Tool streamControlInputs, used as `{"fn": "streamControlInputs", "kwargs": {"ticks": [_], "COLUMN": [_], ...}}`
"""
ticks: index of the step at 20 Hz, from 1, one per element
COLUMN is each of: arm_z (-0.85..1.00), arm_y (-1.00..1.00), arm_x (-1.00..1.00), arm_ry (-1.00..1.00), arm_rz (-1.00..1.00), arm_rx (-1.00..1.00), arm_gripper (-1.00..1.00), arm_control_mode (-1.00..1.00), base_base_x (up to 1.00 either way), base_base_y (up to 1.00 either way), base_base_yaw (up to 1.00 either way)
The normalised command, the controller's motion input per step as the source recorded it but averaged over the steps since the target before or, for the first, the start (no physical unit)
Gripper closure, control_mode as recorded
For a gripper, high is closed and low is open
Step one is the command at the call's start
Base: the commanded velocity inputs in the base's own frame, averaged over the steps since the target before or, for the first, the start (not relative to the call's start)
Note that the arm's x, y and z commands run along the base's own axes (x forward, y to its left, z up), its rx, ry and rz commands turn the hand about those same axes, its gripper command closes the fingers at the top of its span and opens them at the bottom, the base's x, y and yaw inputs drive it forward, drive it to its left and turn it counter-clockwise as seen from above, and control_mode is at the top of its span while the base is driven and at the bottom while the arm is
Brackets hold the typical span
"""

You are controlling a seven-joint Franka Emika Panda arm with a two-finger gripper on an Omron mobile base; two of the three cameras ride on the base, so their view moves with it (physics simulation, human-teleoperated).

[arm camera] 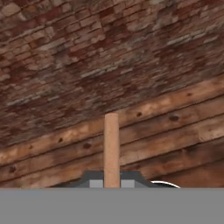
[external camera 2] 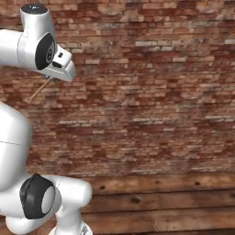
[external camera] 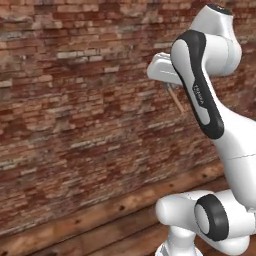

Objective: Take a straw from the drawer in front and place it inside the glass cup on the dining counter.

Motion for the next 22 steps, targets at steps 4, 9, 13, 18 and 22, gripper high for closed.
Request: {"fn": "streamControlInputs", "kwargs": {"ticks": [4,9,13,18,22], "arm_z": [0.0,0.0,0.0,0.0,0.0], "arm_y": [0.0,0.0,0.0,0.0,0.0], "arm_x": [0.0,0.0,0.0,0.0,0.0], "arm_ry": [0.0,0.0,0.0,0.0,0.0], "arm_rz": [0.0,0.0,0.0,0.0,0.0], "arm_rx": [0.0,0.0,0.0,0.0,0.0], "arm_gripper": [1.0,1.0,1.0,1.0,1.0], "arm_control_mode": [1.0,1.0,1.0,1.0,1.0], "base_base_x": [0.84,0.65,0.51,0.49,0.6], "base_base_y": [-0.43,-0.56,-0.55,-0.48,-0.19], "base_base_yaw": [-0.59,-0.65,-0.71,-0.72,-0.7]}}
